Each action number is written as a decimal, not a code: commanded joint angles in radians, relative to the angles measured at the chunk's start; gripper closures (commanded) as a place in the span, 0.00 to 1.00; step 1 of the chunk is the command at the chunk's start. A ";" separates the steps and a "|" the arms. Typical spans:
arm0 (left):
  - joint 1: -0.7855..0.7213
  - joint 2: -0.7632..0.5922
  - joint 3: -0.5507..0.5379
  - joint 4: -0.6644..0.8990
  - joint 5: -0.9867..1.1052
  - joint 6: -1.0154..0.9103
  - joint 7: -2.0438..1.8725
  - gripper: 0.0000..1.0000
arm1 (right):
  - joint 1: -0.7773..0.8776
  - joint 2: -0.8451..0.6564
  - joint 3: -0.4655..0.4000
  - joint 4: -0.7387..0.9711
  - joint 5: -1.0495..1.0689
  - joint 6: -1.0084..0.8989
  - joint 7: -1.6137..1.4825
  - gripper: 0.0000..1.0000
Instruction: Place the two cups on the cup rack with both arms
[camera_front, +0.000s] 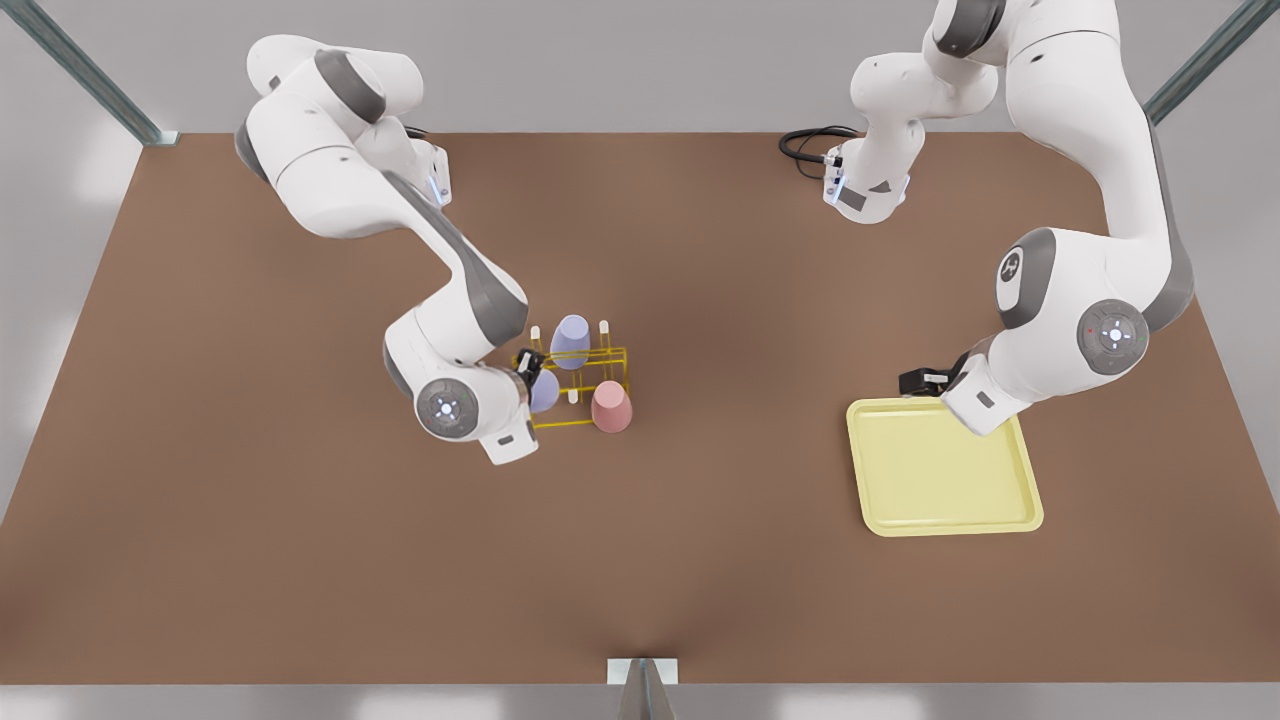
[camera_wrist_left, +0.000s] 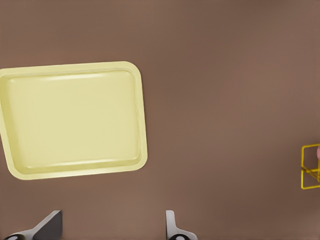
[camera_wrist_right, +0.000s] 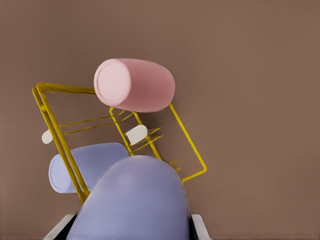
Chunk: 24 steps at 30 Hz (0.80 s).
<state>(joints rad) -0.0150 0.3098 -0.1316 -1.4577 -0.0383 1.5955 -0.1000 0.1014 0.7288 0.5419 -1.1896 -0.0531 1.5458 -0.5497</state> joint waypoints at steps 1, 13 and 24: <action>0.000 0.002 0.000 0.000 0.001 0.001 0.039 0.00 | -0.002 0.000 -0.002 -0.004 -0.010 -0.010 0.030 0.17; -0.006 0.002 -0.002 0.002 0.001 0.000 0.033 0.00 | 0.008 0.023 -0.005 -0.012 -0.044 0.014 0.036 0.10; -0.010 0.002 -0.003 0.002 0.001 0.000 0.031 0.00 | -0.034 -0.052 -0.339 0.143 -0.056 -0.257 0.709 0.00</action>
<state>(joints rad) -0.0245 0.3124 -0.1346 -1.4562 -0.0373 1.5953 -0.0754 0.0732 0.6803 0.2617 -1.0675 -0.1065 1.4539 -0.4196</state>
